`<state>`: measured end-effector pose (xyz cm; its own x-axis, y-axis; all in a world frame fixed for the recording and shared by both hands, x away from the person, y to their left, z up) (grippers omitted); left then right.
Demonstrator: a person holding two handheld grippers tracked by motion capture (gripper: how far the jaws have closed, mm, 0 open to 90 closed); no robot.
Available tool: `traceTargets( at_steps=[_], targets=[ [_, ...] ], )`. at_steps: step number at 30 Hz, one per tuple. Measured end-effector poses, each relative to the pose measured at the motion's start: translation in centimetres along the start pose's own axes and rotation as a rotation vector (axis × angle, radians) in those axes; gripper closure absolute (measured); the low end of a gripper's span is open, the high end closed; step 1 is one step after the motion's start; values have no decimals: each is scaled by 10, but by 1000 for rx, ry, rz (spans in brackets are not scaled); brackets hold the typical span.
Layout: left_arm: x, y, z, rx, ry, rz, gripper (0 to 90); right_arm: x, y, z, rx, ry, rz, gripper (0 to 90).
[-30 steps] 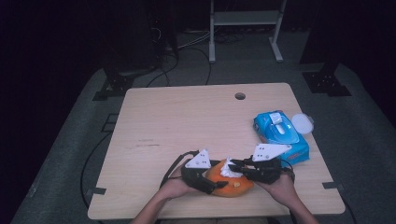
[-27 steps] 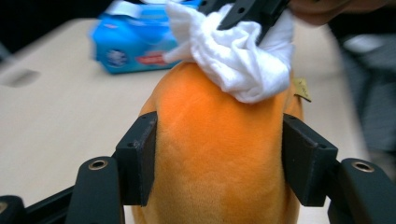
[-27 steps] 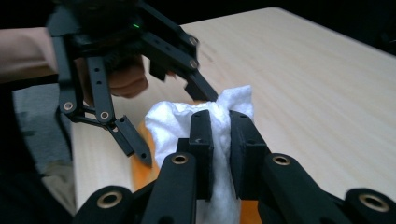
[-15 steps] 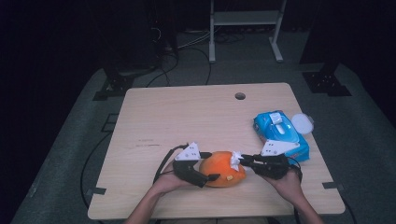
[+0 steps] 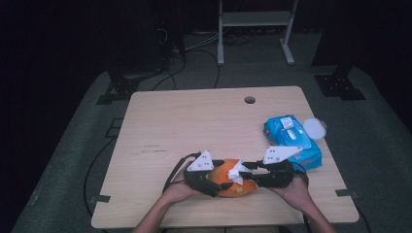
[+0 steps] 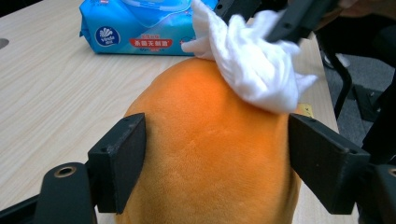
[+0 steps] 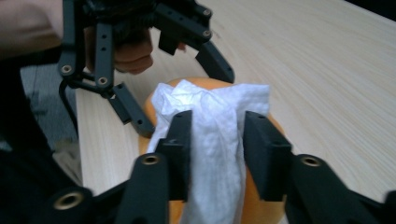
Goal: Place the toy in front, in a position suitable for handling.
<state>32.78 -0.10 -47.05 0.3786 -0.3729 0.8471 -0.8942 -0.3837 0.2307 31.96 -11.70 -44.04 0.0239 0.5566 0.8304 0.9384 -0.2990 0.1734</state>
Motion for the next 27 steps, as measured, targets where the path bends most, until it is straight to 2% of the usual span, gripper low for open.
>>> traceTargets(
  at_steps=[2, 3, 6, 10, 11, 13, 15, 16, 17, 19, 21, 22, 23, 26, 27],
  targets=[
    [0, 1, 0, 3, -3, 8, 224, 1, -1, 0, -1, -14, -14, 593],
    [0, 1, -1, 1, -1, 12, 254, 3, -4, -1, 8, -20, -29, 566],
    [0, 0, -2, 4, -2, 12, 265, 3, -4, -2, 10, -18, -31, 527],
    [1, 1, 0, 7, -3, 24, 283, 6, -3, -5, -7, -5, -34, 477],
    [1, 3, 1, 8, -2, 30, 287, 9, -4, -4, -29, 5, -53, 471],
    [1, 5, 2, 8, -6, 42, 292, 12, -6, -1, -34, 11, -67, 477],
    [0, 9, 3, 3, -13, 69, 294, 14, -9, 3, -36, 8, -82, 513],
    [0, 9, 3, 3, -13, 69, 293, 14, -9, 3, -36, 8, -82, 513],
    [-1, 12, 3, -1, -25, 104, 293, 13, -11, 6, -35, 0, -91, 529],
    [-3, 13, 4, 0, -41, 110, 279, 11, -14, 14, -41, -22, -106, 609],
    [-6, 12, 3, -21, -52, 91, 259, 7, -17, 19, -42, -37, -126, 723],
    [-6, 12, 3, -21, -52, 91, 261, 7, -17, 19, -42, -37, -126, 723],
    [-7, 11, 3, -24, -51, 84, 266, 6, -19, 20, -42, -49, -145, 779],
    [-7, 7, 1, -29, -44, 62, 279, 5, -17, 17, -32, -52, -134, 794],
    [-8, 6, 1, -28, -44, 49, 283, 1, -11, 10, -38, -42, -116, 801]
  ],
)
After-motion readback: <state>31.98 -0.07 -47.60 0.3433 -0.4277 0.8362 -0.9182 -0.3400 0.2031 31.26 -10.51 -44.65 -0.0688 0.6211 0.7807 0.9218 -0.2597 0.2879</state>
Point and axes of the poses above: each handheld gripper's, and its own axes: z roughly forward along the jaws, x roughly out of its top, y roughly to its right, the point moved 9 cm from there along z, roughly forward along the jaws, and after that the axes turned 15 degrees about -z, right-handed, at the moved point
